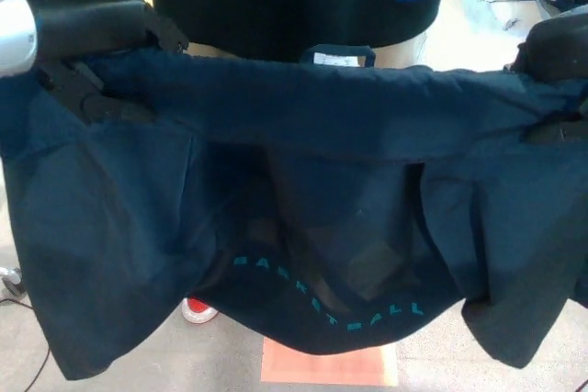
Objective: A person hands a coat to the robot and the robot grabs it with both hands and holds it while the person wears the coat.
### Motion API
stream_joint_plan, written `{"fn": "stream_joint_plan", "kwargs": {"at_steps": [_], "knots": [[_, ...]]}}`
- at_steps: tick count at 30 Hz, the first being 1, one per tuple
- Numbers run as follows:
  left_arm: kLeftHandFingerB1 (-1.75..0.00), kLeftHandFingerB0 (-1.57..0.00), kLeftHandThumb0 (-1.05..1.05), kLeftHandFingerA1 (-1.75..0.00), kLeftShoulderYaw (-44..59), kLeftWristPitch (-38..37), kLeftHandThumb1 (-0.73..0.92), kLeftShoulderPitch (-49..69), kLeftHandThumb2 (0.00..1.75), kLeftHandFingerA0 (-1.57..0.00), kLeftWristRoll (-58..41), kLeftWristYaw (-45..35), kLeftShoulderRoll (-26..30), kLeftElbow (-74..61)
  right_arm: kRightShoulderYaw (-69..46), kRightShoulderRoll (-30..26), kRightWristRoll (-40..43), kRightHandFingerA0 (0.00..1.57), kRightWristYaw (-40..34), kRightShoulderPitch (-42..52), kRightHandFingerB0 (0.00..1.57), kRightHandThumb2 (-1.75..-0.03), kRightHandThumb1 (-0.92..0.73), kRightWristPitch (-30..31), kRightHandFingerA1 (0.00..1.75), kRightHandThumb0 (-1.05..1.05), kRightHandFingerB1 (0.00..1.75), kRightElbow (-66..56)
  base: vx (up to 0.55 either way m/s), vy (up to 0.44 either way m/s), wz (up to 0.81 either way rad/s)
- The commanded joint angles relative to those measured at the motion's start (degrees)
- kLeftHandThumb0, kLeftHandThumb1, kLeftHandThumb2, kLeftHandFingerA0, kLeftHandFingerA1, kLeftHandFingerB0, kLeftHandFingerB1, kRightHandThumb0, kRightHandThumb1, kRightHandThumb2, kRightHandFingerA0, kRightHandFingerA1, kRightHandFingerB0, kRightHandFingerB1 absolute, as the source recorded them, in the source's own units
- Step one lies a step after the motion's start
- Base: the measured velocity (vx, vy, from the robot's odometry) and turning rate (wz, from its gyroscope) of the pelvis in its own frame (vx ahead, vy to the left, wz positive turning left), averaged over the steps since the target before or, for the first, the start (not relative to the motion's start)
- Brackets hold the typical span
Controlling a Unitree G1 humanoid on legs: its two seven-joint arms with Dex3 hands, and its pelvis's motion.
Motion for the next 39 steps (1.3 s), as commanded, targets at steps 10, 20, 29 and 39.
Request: {"fn": "stream_joint_plan", "kwargs": {"at_steps": [10, 20, 29, 39], "knots": [[-1.41, -0.68, -0.35, -1.64, 1.36, -9.86, 0.78, 14.67, 0.63, -0.90, 25.21, 48.25, -4.30, 7.00, -13.36, 2.15, -12.30, 0.74, -42.12, 15.89, 0.65, -0.68, -0.84, -11.03, 1.62, -0.36, 1.23, 6.34, 0.00, 0.000, 0.00], [-1.62, -0.60, -0.35, -1.75, 2.86, -9.71, 0.83, 5.30, 0.64, -0.93, 28.49, 64.53, -5.88, 16.45, -15.96, 4.20, -14.46, 0.85, -53.16, 7.51, 0.76, -0.70, -0.83, -9.44, 1.63, -0.35, 1.22, 14.13, 0.00, 0.000, 0.00], [-1.62, -0.63, -0.37, -1.75, 3.83, -9.53, 0.80, -6.56, 0.64, -0.93, 28.40, 66.73, -6.20, 23.38, -19.00, 5.09, -12.18, 0.87, -55.43, -4.12, 0.70, -0.65, -0.84, -9.96, 1.61, -0.36, 1.36, 19.52, 0.00, 0.000, 0.00], [-1.65, -0.64, -0.41, -1.75, 4.64, -11.17, 0.79, -17.56, 0.64, -0.94, 27.55, 70.97, -6.08, 31.79, -19.40, 5.25, -11.45, 0.91, -55.87, -16.60, 0.75, -0.67, -0.86, -11.13, 1.34, -0.40, 0.94, 27.27, 0.00, 0.000, 0.00]]}}
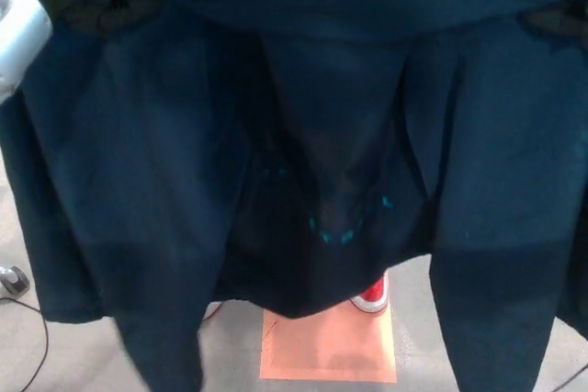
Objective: A person hands a coat to the robot and the robot grabs it with both hands and holds it while the person wears the coat.
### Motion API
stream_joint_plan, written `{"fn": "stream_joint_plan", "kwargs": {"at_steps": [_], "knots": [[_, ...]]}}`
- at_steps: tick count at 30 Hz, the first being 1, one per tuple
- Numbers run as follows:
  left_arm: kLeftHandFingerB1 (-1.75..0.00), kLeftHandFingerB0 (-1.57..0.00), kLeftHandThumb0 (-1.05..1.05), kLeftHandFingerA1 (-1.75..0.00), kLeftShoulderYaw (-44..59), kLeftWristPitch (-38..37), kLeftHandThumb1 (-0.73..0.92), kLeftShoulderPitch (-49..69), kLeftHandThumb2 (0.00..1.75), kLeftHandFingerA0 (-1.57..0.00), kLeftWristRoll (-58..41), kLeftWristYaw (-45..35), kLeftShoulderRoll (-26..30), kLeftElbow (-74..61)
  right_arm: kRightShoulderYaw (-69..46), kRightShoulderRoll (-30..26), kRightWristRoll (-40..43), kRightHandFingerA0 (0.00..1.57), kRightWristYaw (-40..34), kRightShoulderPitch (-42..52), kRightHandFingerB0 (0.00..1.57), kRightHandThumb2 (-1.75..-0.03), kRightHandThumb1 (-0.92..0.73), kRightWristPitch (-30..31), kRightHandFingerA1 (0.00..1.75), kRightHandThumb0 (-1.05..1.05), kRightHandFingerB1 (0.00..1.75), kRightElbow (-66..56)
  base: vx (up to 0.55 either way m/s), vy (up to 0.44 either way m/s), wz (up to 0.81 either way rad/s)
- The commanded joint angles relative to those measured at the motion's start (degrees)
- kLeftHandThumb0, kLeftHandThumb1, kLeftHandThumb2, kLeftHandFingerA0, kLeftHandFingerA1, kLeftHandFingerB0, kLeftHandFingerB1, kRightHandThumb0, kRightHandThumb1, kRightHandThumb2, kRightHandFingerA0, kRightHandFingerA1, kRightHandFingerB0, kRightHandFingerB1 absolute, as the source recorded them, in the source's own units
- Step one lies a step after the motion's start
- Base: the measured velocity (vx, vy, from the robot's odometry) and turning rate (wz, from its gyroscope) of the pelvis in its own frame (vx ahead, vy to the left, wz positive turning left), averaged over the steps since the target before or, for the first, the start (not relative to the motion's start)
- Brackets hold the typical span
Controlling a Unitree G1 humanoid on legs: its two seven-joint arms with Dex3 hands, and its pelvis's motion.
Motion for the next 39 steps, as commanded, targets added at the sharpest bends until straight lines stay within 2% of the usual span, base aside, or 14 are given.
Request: {"fn": "stream_joint_plan", "kwargs": {"at_steps": [1, 4, 5, 6, 10, 11, 12, 24, 25, 27, 28, 34, 35, 39], "knots": [[-1.67, -0.61, -0.37, -1.75, 4.11, -6.46, 0.76, -15.97, 0.62, -0.93, 15.20, 34.73, 1.87, 17.59, -9.63, -0.59, -6.23, 0.93, -23.89, -17.65, 0.79, -0.69, -0.86, -2.01, 1.45, -0.41, 1.11, 15.55, 0.00, 0.000, 0.00], [-1.64, -0.62, -0.38, -1.75, 3.20, -6.11, 0.78, -19.92, 0.63, -0.95, 16.51, 36.69, 1.76, 20.48, -9.51, -0.98, -6.33, 0.90, -24.51, -20.80, 0.79, -0.70, -0.86, -3.13, 1.52, -0.37, 1.29, 17.40, 0.00, 0.000, 0.00], [-1.65, -0.61, -0.39, -1.75, 3.18, -6.12, 0.78, -20.89, 0.63, -0.93, 16.65, 36.96, 1.82, 21.06, -9.70, -0.91, -5.83, 1.14, -24.87, -21.90, 0.92, -1.08, -0.67, -4.04, 1.23, -0.33, 1.03, 18.47, 0.00, 0.000, 0.00], [-1.65, -0.61, -0.40, -1.75, 3.24, -6.17, 0.80, -21.37, 0.63, -0.93, 16.50, 36.68, 1.83, 21.30, -9.75, -0.86, -5.66, 1.02, -25.18, -22.52, 0.95, -0.69, -0.86, -4.40, 1.45, -0.40, 1.10, 19.14, 0.00, 0.000, 0.00], [-1.63, -0.65, -0.39, -1.75, 2.23, -5.41, 0.84, -25.48, 0.65, -0.95, 17.55, 36.52, 1.49, 23.58, -8.70, -1.31, -7.19, 0.90, -27.59, -26.97, 0.73, -0.66, -0.89, -5.00, 1.60, -0.39, 1.38, 22.51, 0.00, 0.000, 0.00], [-1.52, -0.69, -0.42, -1.75, 2.16, -5.71, 0.82, -27.69, 0.71, -0.92, 17.45, 36.15, 1.26, 24.66, -8.44, -1.24, -7.28, 1.03, -27.57, -29.65, 0.81, -1.08, -0.71, -4.60, 1.18, -0.39, 1.02, 24.11, 0.00, 0.000, 0.00], [-1.49, -0.69, -0.42, -1.73, 2.22, -6.11, 0.77, -29.04, 0.69, -0.93, 17.22, 35.94, 1.09, 25.45, -8.29, -1.08, -7.19, 0.89, -27.93, -31.35, 0.78, -0.71, -0.86, -4.91, 1.55, -0.39, 1.28, 25.37, 0.00, 0.000, 0.00], [-1.55, -0.73, -0.42, -1.74, -0.44, -9.03, 0.81, -46.28, 0.71, -0.94, 18.26, 41.01, 0.05, 40.03, -4.78, -0.21, -8.76, 0.84, -30.31, -49.92, 0.69, -0.69, -0.85, -9.74, 1.75, -0.41, 1.47, 38.63, 0.00, 0.000, 0.00], [-1.21, -0.79, -0.41, -1.70, -1.24, -9.07, 0.76, -49.01, 0.68, -0.96, 18.97, 40.19, 0.43, 41.51, -3.98, -0.32, -9.59, 0.90, -31.12, -52.65, 0.79, -0.68, -0.85, -10.67, 1.36, -0.39, 0.96, 40.28, 0.00, 0.000, 0.00], [-1.42, -0.72, -0.40, -1.74, -2.04, -9.31, 0.76, -51.57, 0.66, -0.96, 19.43, 40.13, 0.63, 43.38, -3.33, -0.23, -10.09, 0.87, -31.91, -55.23, 0.75, -0.69, -0.84, -11.33, 1.49, -0.38, 1.24, 42.34, 0.00, 0.000, 0.00], [-0.67, -0.92, -0.40, -1.60, -2.51, -9.34, 0.65, -53.56, 0.64, -1.02, 19.62, 39.80, 0.78, 44.69, -3.51, -0.06, -9.40, 0.92, -31.45, -57.22, 0.84, -0.71, -0.85, -11.97, 1.69, -0.38, 1.18, 43.97, 0.00, 0.000, 0.00], [-1.03, -0.84, -0.37, -1.36, -4.33, -10.65, 0.58, -61.60, 0.98, -1.25, 19.64, 39.56, 0.75, 50.30, -2.77, 0.56, -9.28, 0.93, -32.31, -65.84, 0.76, -0.65, -0.85, -13.00, 1.75, -0.37, 1.48, 50.54, 0.00, 0.000, 0.00], [-1.55, -0.67, -0.40, -1.75, -4.52, -11.72, 0.79, -63.22, 0.65, -0.92, 19.32, 39.01, 0.85, 51.48, -2.44, 0.59, -9.43, 0.95, -32.12, -67.69, 0.79, -0.65, -0.86, -13.34, 1.75, -0.38, 1.55, 51.91, 0.00, 0.000, 0.00], [-1.52, -0.66, -0.41, -1.75, -5.88, -12.48, 0.81, -66.86, 0.65, -0.94, 19.64, 39.68, 0.87, 54.63, -1.34, 1.05, -10.08, 0.95, -32.08, -71.51, 0.83, -0.65, -0.84, -12.92, 1.75, -0.39, 1.46, 54.89, 0.00, 0.000, 0.00]]}}
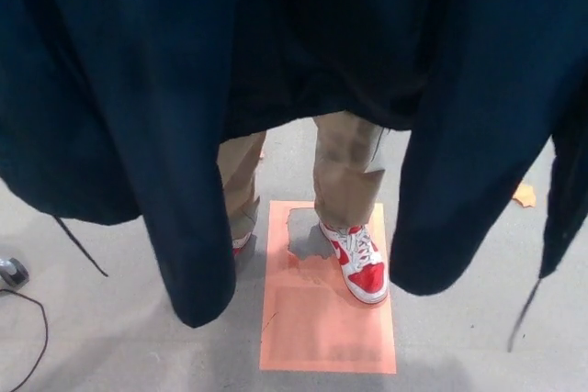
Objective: A person hands a coat to the robot and the robot grabs it with both hands and holds it while the person wears the coat.
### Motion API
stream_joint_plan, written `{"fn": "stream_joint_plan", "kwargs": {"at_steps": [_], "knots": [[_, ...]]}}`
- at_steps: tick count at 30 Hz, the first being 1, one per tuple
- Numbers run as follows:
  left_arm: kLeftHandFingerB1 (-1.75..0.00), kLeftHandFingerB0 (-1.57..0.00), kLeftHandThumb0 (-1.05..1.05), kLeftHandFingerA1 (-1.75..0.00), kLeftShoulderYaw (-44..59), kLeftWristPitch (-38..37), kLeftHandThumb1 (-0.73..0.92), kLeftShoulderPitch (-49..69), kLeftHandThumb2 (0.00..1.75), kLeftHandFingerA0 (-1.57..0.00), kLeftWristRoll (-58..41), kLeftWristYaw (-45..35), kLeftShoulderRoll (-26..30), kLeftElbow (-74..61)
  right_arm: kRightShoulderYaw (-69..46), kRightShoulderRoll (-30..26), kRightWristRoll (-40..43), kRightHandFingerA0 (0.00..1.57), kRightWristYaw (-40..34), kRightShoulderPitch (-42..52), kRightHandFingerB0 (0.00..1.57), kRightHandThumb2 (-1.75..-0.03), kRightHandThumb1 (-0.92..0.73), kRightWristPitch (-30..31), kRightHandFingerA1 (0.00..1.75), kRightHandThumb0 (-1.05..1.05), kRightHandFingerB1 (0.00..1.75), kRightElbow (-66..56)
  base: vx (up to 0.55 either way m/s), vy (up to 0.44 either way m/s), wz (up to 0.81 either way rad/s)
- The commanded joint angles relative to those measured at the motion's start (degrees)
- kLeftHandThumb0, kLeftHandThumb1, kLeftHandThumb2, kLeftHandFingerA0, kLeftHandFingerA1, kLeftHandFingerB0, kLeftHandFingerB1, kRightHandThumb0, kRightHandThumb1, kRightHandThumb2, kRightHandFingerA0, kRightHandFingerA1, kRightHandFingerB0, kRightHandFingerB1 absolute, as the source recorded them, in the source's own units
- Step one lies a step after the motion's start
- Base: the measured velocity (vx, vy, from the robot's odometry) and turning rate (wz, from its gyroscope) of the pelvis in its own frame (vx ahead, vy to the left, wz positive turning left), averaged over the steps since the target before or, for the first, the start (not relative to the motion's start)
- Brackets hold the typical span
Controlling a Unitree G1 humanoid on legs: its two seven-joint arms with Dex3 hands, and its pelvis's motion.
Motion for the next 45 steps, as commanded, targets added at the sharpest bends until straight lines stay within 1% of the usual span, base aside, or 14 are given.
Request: {"fn": "stream_joint_plan", "kwargs": {"at_steps": [1, 7, 9, 13, 16, 17, 20, 21, 27, 31, 33, 39, 44, 45], "knots": [[-1.47, -0.70, -0.43, -1.75, -1.39, -2.28, 0.78, -18.54, 0.64, -0.95, 8.26, 14.21, 6.03, 12.43, -0.91, -4.38, -5.46, 0.93, -14.14, -20.48, 0.80, -0.65, -0.82, -1.90, 1.75, -0.39, 1.44, 11.81, 0.00, 0.000, 0.00], [-1.56, -0.66, -0.42, -1.75, -3.53, -1.13, 0.81, -23.86, 0.65, -0.96, 9.25, 13.70, 5.48, 16.30, 1.04, -4.18, -6.96, 0.96, -14.61, -24.61, 0.89, -0.64, -0.82, -0.99, 1.70, -0.39, 1.28, 15.65, 0.00, 0.000, 0.00], [-1.42, -0.75, -0.42, -1.75, -4.17, -0.52, 0.80, -25.67, 0.65, -0.96, 9.55, 14.13, 5.16, 17.71, 1.93, -4.12, -7.67, 1.00, -14.50, -25.87, 0.99, -0.67, -0.81, -0.01, 1.49, -0.42, 0.76, 16.89, 0.00, 0.000, 0.00], [-1.51, -0.72, -0.43, -1.75, -4.53, -2.07, 0.79, -28.62, 0.65, -0.95, 9.43, 14.84, 5.08, 19.66, 4.23, -4.54, -9.87, 1.22, -15.21, -28.02, 0.91, -1.04, -0.63, 1.01, 1.36, -0.42, 1.05, 18.60, 0.00, 0.000, 0.00], [-1.17, -0.83, -0.48, -1.44, -4.81, -1.96, 0.62, -30.29, 0.97, -1.24, 9.78, 13.60, 4.94, 20.69, 5.58, -4.42, -10.85, 0.91, -15.14, -29.13, 0.76, -0.64, -0.82, 2.11, 1.75, -0.41, 1.43, 19.62, 0.00, 0.000, 0.00], [-1.20, -0.86, -0.49, -1.45, -5.05, -1.00, 0.61, -31.33, 0.96, -1.25, 10.13, 12.52, 4.60, 21.11, 6.36, -4.46, -11.59, 1.20, -14.68, -29.80, 0.89, -1.03, -0.63, 2.69, 1.35, -0.42, 1.09, 19.97, 0.00, 0.000, 0.00], [-1.54, -0.72, -0.43, -1.75, -5.21, 0.55, 0.80, -32.70, 0.64, -0.94, 10.38, 10.53, 4.04, 21.86, 7.44, -4.51, -12.46, 1.24, -14.54, -30.62, 0.94, -1.03, -0.63, 2.86, 1.37, -0.42, 1.10, 20.50, 0.00, 0.000, 0.00], [-1.57, -0.69, -0.43, -1.75, -5.18, 0.21, 0.77, -33.46, 0.64, -0.93, 10.38, 10.79, 3.95, 22.10, 8.46, -4.74, -13.49, 1.04, -14.22, -31.17, 1.00, -0.63, -0.81, 2.90, 1.50, -0.42, 0.98, 20.77, 0.00, 0.000, 0.00], [-1.63, -0.68, -0.44, -1.75, -6.75, 1.59, 0.79, -35.29, 0.64, -0.92, 12.33, 8.63, 2.73, 22.82, 10.61, -5.25, -15.33, 0.96, -13.55, -31.89, 0.93, -0.67, -0.81, 4.03, 1.47, -0.41, 0.85, 21.36, 0.00, 0.000, 0.00], [-1.57, -0.73, -0.43, -1.75, -7.52, 1.36, 0.78, -34.09, 0.64, -0.94, 13.04, 9.11, 2.28, 23.07, 11.71, -6.24, -16.34, 1.06, -13.27, -30.55, 0.97, -0.63, -0.83, 2.52, 0.97, -0.44, 0.73, 21.50, 0.00, 0.000, 0.00], [-1.51, -0.81, -0.48, -1.75, -7.68, 0.18, 0.71, -33.08, 0.68, -0.94, 13.16, 9.83, 2.68, 22.97, 11.82, -6.27, -16.42, 0.96, -13.69, -29.52, 0.87, -0.65, -0.81, 1.99, 1.32, -0.41, 0.87, 21.45, 0.00, 0.000, 0.00], [-1.12, -0.82, -0.44, -1.37, -8.07, 0.06, 0.62, -31.44, 0.99, -1.18, 13.89, 8.76, 3.47, 22.91, 11.28, -6.65, -16.31, 0.96, -13.92, -27.38, 0.79, -0.64, -0.81, 0.13, 1.15, -0.39, 0.56, 21.18, 0.00, 0.000, 0.00], [-1.22, -0.88, -0.46, -1.42, -6.98, -0.88, 0.62, -29.99, 0.95, -1.21, 13.09, 11.16, 3.71, 22.71, 10.56, -6.86, -16.34, 0.97, -13.82, -26.35, 0.82, -0.63, -0.79, -0.21, 1.24, -0.39, 0.60, 21.10, 0.00, 0.000, 0.00], [-1.48, -0.71, -0.40, -1.75, -7.04, -0.95, 0.77, -29.89, 0.62, -0.87, 13.20, 11.05, 3.79, 22.68, 10.53, -6.85, -16.40, 0.95, -13.83, -26.18, 0.86, -0.65, -0.79, -0.26, 1.29, -0.40, 0.76, 21.08, 0.00, 0.000, 0.00]]}}
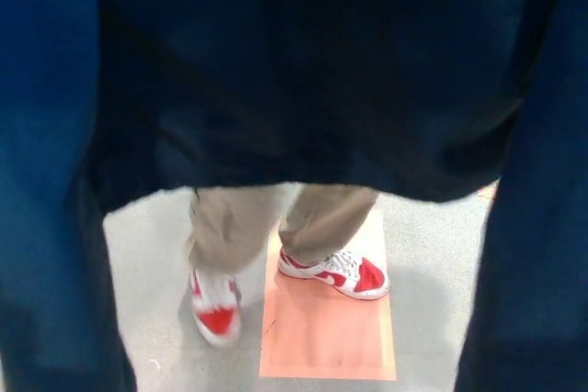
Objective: A person hands a coat to the robot and the robot grabs it with both hands and holds it while the person wears the coat.
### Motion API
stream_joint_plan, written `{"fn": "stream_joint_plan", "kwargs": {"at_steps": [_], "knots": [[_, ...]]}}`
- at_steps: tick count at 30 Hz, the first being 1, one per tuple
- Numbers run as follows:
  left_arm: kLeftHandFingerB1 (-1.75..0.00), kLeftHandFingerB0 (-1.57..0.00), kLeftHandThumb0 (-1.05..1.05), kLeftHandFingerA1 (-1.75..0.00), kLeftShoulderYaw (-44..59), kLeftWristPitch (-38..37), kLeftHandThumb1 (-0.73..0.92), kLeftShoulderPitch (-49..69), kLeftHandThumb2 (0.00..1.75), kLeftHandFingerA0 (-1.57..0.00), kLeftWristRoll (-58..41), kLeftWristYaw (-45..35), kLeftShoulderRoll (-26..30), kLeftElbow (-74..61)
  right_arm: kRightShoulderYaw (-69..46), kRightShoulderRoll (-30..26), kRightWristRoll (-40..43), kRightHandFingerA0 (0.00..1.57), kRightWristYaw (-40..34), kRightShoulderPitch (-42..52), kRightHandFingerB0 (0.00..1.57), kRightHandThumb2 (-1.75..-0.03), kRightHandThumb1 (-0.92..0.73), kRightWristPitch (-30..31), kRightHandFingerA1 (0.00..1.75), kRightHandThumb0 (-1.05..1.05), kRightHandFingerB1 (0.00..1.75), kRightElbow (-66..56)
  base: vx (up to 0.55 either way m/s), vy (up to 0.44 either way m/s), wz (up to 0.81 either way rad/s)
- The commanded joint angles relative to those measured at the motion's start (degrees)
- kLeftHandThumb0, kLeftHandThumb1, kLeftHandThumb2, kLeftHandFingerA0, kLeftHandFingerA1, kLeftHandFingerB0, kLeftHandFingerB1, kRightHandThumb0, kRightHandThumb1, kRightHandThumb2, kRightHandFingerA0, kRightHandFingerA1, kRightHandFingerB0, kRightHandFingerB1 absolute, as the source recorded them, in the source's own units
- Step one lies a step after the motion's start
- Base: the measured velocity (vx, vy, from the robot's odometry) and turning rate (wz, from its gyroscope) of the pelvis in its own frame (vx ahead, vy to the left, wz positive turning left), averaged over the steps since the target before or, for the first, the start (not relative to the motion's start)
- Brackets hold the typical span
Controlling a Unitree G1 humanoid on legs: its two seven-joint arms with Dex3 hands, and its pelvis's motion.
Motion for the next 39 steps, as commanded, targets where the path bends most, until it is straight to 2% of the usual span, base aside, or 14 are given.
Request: {"fn": "stream_joint_plan", "kwargs": {"at_steps": [1, 3, 4, 8, 13, 16, 17, 22, 23, 25, 28, 32, 35, 39], "knots": [[-1.48, -0.71, -0.40, -1.75, 1.03, 2.93, 0.77, 1.19, 0.62, -0.87, 0.52, 0.93, 3.54, 1.17, -0.72, -3.46, -1.30, 0.95, -0.78, 1.71, 0.86, -0.65, -0.79, 2.24, 1.29, -0.40, 0.76, 1.12, 0.00, 0.000, 0.00], [-1.50, -0.71, -0.43, -1.75, 1.21, 2.48, 0.73, 1.72, 0.65, -0.88, 0.39, 1.02, 3.65, 1.11, -0.71, -3.37, -1.51, 0.95, -0.56, 2.19, 0.85, -0.65, -0.81, 2.28, 1.29, -0.41, 0.80, 1.08, 0.00, 0.000, 0.00], [-1.57, -0.67, -0.42, -1.75, 1.19, 2.44, 0.78, 2.12, 0.64, -0.89, 0.44, 1.12, 3.81, 1.10, -0.71, -3.28, -1.53, 0.93, -0.63, 2.63, 0.84, -0.66, -0.80, 2.26, 1.40, -0.41, 0.97, 1.06, 0.00, 0.000, 0.00], [-1.53, -0.74, -0.46, -1.75, 1.06, 1.99, 0.73, 3.26, 0.67, -0.89, 0.73, 1.96, 4.42, 0.99, -0.95, -3.02, -1.33, 0.89, -0.11, 3.68, 0.84, -0.69, -0.81, 2.34, 1.54, -0.39, 0.93, 0.99, 0.00, 0.000, 0.00], [-1.58, -0.66, -0.41, -1.75, 1.27, 0.80, 0.76, 4.21, 0.63, -0.92, 0.56, 2.11, 4.96, 0.99, -1.32, -3.20, -1.28, 0.87, -0.40, 4.72, 0.75, -0.68, -0.82, 1.80, 1.71, -0.39, 1.21, 0.95, 0.00, 0.000, 0.00], [-1.59, -0.64, -0.40, -1.75, 1.21, 1.22, 0.76, 4.96, 0.63, -0.92, 0.63, 2.34, 4.83, 0.97, -1.14, -3.45, -1.69, 0.93, -1.73, 5.66, 0.84, -0.68, -0.79, 1.07, 1.54, -0.39, 1.13, 0.92, 0.00, 0.000, 0.00], [-1.62, -0.67, -0.39, -1.75, 1.40, 0.86, 0.78, 5.24, 0.64, -0.93, 0.44, 2.61, 4.87, 0.93, -1.12, -3.51, -1.72, 0.94, -1.61, 5.80, 0.85, -0.65, -0.82, 0.92, 1.26, -0.40, 0.96, 0.91, 0.00, 0.000, 0.00], [-1.66, -0.70, -0.42, -1.75, 1.22, 1.88, 0.81, 6.26, 0.65, -0.94, 0.86, 1.84, 4.65, 0.93, -1.13, -3.84, -2.20, 1.01, -1.78, 6.81, 0.91, -0.64, -0.83, 0.36, 0.99, -0.41, 0.75, 0.82, 0.00, 0.000, 0.00], [-1.63, -0.71, -0.42, -1.75, 1.21, 1.84, 0.80, 6.49, 0.65, -0.92, 0.89, 2.02, 4.67, 0.91, -1.40, -3.83, -2.02, 0.91, -1.32, 7.02, 0.81, -0.68, -0.82, 0.54, 1.48, -0.40, 1.10, 0.80, 0.00, 0.000, 0.00], [-1.54, -0.78, -0.42, -1.75, 1.33, 1.79, 0.77, 6.76, 0.70, -0.92, 0.82, 1.88, 4.67, 0.90, -1.48, -3.87, -2.09, 0.89, -1.04, 7.27, 0.77, -0.70, -0.80, 0.62, 1.61, -0.40, 1.25, 0.76, 0.00, 0.000, 0.00], [-1.55, -0.71, -0.42, -1.75, 1.33, 2.04, 0.81, 7.03, 0.65, -0.91, 1.01, 1.50, 4.66, 0.89, -1.71, -3.86, -2.17, 0.91, -1.06, 7.69, 0.75, -0.65, -0.84, 0.79, 1.63, -0.41, 1.32, 0.76, 0.00, 0.000, 0.00], [-1.54, -0.69, -0.40, -1.75, 1.26, 3.30, 0.82, 7.10, 0.65, -0.90, 1.32, -0.13, 4.31, 0.87, -1.86, -3.92, -2.50, 0.94, -1.73, 8.33, 0.85, -0.65, -0.82, 0.36, 1.38, -0.40, 0.99, 0.76, 0.00, 0.000, 0.00], [-1.49, -0.70, -0.40, -1.75, 1.47, 2.67, 0.81, 7.13, 0.69, -0.87, 1.31, 0.00, 4.53, 0.80, -2.28, -3.78, -2.40, 0.88, -1.29, 8.33, 0.78, -0.70, -0.80, 0.26, 1.59, -0.40, 1.23, 0.74, 0.00, 0.000, 0.00], [-1.52, -0.68, -0.41, -1.75, 1.39, 3.03, 0.83, 7.02, 0.65, -0.89, 1.66, 0.07, 4.43, 0.85, -2.58, -3.63, -2.56, 0.87, -0.87, 8.23, 0.79, -0.69, -0.81, 0.39, 1.54, -0.39, 1.16, 0.77, 0.00, 0.000, 0.00]]}}
